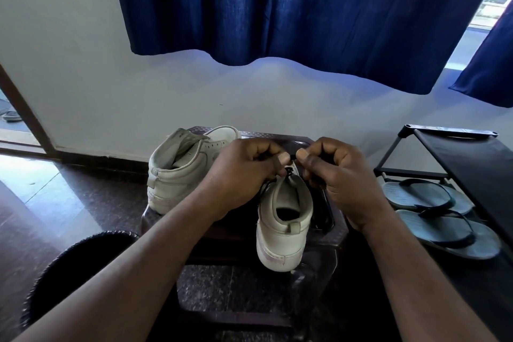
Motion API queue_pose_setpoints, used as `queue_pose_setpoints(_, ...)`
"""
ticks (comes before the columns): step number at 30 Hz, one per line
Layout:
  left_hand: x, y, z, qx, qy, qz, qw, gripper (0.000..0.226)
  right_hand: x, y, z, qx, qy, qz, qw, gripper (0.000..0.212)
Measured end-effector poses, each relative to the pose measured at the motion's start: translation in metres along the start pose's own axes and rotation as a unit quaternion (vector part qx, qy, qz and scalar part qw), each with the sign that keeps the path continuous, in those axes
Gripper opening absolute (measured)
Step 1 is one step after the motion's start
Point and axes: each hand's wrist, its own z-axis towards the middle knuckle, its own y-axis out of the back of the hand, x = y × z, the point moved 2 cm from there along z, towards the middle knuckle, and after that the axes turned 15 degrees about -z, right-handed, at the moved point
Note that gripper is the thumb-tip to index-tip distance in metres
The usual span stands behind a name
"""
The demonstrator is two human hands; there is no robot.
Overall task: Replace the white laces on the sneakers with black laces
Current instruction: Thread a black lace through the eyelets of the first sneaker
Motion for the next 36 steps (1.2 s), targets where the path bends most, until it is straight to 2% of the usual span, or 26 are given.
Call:
queue_pose_setpoints(3,0.002,-0.004,0.000,0.011,-0.007,-0.010,1.000,0.014,0.002,-0.004,0.000,-0.003,0.009,0.017,1.000,0.025)
queue_pose_setpoints(6,0.000,-0.003,-0.001,-0.024,-0.009,-0.022,0.999,0.015,0.006,0.000,-0.002,0.010,-0.003,0.040,0.999,0.028)
queue_pose_setpoints(9,-0.004,-0.003,-0.003,-0.057,-0.010,-0.001,0.998,0.010,0.002,0.005,-0.005,0.051,-0.036,-0.059,0.996,0.026)
queue_pose_setpoints(11,-0.005,-0.006,-0.005,-0.067,-0.010,0.052,0.996,0.006,-0.001,0.007,-0.008,0.054,-0.048,-0.169,0.983,0.019)
queue_pose_setpoints(12,-0.006,-0.008,-0.006,-0.071,-0.014,0.082,0.994,0.007,-0.003,0.008,-0.008,0.048,-0.063,-0.186,0.979,0.015)
queue_pose_setpoints(16,-0.007,-0.017,-0.010,-0.077,-0.011,0.124,0.989,0.010,-0.003,0.011,-0.009,0.034,-0.139,-0.112,0.983,0.005)
queue_pose_setpoints(21,-0.004,-0.018,-0.011,-0.091,0.012,0.162,0.983,0.010,-0.001,0.009,-0.013,-0.018,-0.117,-0.203,0.972,0.011)
queue_pose_setpoints(22,-0.004,-0.018,-0.011,-0.094,0.013,0.168,0.981,0.010,-0.004,0.008,-0.012,-0.015,-0.129,-0.185,0.974,0.013)
queue_pose_setpoints(24,-0.005,-0.019,-0.012,-0.095,0.007,0.189,0.977,0.009,-0.011,0.007,-0.011,-0.002,-0.180,-0.078,0.981,0.013)
queue_pose_setpoints(27,-0.004,-0.024,-0.012,-0.096,-0.006,0.212,0.972,0.007,-0.016,0.007,-0.013,0.007,-0.228,0.050,0.972,0.014)
queue_pose_setpoints(36,-0.001,-0.032,-0.010,-0.132,-0.012,0.226,0.965,0.011,-0.019,0.007,-0.013,0.027,-0.227,0.099,0.969,0.014)
